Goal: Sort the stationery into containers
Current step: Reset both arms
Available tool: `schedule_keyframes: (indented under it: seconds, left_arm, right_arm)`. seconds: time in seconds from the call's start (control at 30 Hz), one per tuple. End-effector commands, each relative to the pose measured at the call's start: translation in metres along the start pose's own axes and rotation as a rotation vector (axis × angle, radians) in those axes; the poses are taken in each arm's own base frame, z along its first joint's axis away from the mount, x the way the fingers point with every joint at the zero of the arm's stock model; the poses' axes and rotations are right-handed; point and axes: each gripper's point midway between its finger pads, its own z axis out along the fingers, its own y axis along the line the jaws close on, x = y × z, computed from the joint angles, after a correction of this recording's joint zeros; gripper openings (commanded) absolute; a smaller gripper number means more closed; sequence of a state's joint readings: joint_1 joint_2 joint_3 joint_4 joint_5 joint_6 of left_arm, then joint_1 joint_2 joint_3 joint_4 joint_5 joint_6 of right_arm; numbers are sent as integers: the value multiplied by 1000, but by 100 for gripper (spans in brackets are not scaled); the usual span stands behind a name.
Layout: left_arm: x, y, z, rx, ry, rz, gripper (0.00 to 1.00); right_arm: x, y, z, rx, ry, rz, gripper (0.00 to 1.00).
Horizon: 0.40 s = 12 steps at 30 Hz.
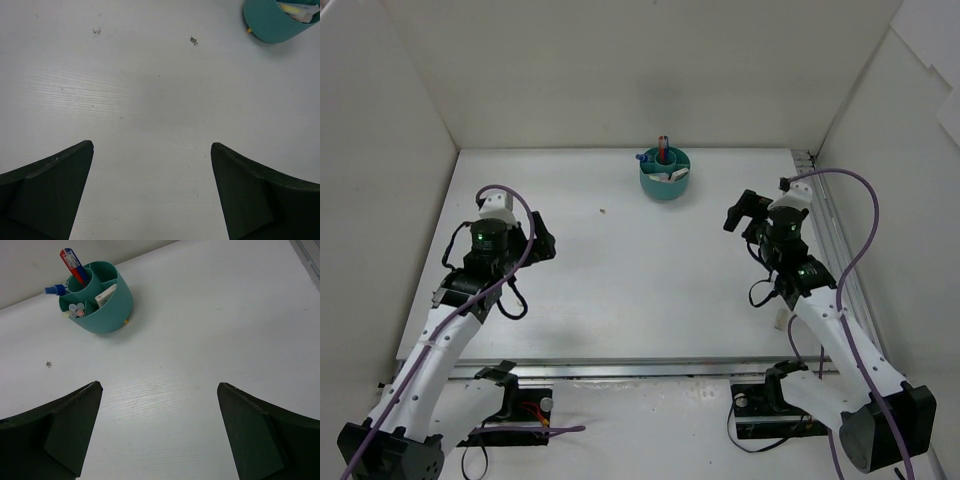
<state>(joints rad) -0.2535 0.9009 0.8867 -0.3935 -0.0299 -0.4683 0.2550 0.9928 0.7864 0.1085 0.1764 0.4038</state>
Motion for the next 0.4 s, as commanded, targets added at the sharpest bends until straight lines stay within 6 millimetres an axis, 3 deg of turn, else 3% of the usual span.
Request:
schedule_keyframes:
  seconds: [0.0, 0.37]
  left_arm:
    - [-17, -4, -5, 11, -73, -9, 100]
    - [-16, 2, -7, -11, -85, -7, 100]
  right_arm:
    - [-23, 11, 1, -10, -84, 16, 98]
    - [-21, 17, 2, -31, -81, 13, 98]
